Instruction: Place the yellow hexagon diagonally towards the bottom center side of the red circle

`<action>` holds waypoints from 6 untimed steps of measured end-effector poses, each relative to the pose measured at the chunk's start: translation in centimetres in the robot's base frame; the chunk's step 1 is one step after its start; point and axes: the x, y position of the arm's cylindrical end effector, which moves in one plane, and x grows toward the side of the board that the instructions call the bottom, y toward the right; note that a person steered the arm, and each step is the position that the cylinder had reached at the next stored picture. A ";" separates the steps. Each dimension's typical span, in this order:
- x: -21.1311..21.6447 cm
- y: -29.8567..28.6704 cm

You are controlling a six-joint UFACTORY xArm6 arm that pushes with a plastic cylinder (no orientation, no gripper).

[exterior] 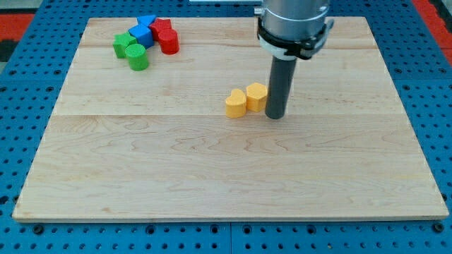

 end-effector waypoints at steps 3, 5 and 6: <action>0.2 -7.7; -3.2 -0.1; -5.1 -8.2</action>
